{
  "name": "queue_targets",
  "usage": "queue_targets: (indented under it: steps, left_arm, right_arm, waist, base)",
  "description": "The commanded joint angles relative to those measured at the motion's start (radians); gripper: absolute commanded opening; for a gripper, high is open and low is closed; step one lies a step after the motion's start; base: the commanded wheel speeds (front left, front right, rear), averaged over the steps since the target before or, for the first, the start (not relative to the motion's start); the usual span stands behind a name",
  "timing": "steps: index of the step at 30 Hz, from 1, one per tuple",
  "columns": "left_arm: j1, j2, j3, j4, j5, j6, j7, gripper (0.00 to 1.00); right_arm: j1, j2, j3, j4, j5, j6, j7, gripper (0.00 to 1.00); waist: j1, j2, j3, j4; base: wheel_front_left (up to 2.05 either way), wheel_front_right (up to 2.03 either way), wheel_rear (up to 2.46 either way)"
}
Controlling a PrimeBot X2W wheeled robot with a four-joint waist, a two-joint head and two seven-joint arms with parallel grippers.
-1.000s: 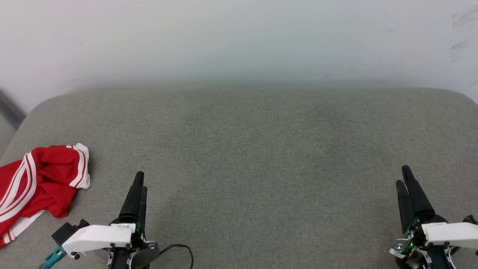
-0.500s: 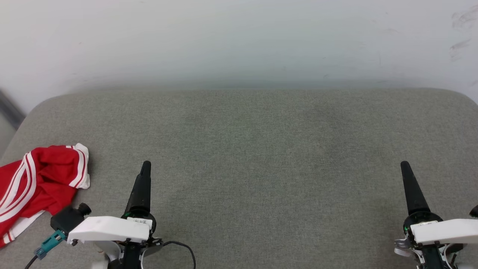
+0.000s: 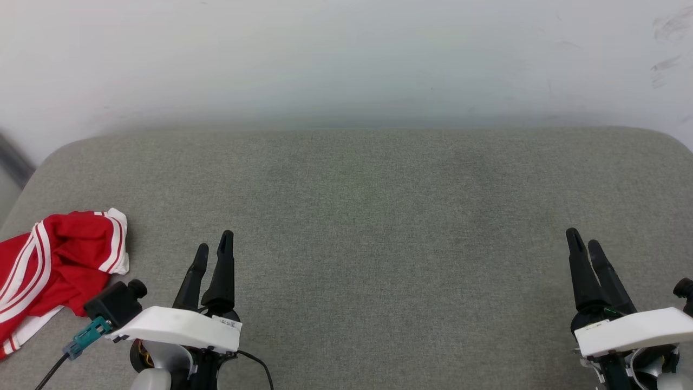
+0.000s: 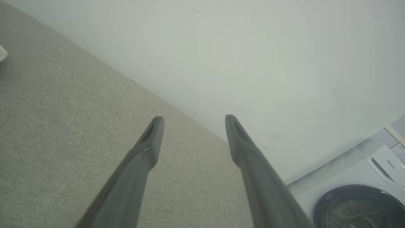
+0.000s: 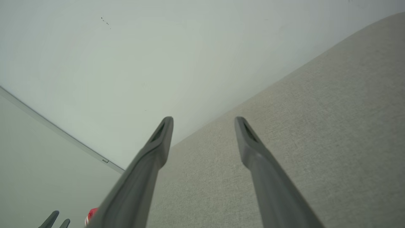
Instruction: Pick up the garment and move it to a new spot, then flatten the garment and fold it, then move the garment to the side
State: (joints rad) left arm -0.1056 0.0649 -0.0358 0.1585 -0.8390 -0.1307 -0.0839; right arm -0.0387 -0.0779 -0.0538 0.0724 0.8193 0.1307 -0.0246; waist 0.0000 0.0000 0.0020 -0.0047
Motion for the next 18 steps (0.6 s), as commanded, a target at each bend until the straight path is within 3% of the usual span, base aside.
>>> queue_targets:
  steps: [1, 18]
  left_arm:
    - [-0.024, 0.011, -0.004, -0.007, 0.051, 0.000, -0.012, 1.00]
    - [-0.026, 0.027, -0.037, 0.005, 0.313, 0.012, -0.058, 1.00]
  right_arm:
    - [-0.004, -0.007, 0.000, -0.023, -0.052, 0.000, 0.005, 1.00]
    - [0.015, 0.009, -0.015, -0.062, -0.323, 0.000, 0.036, 1.00]
  waist:
    - [0.0000, 0.0000, 0.000, 0.000]
    - [0.0000, 0.0000, -0.001, 0.001]
  base:
    - [0.00, 0.00, 0.00]
    - [0.00, 0.00, 0.00]
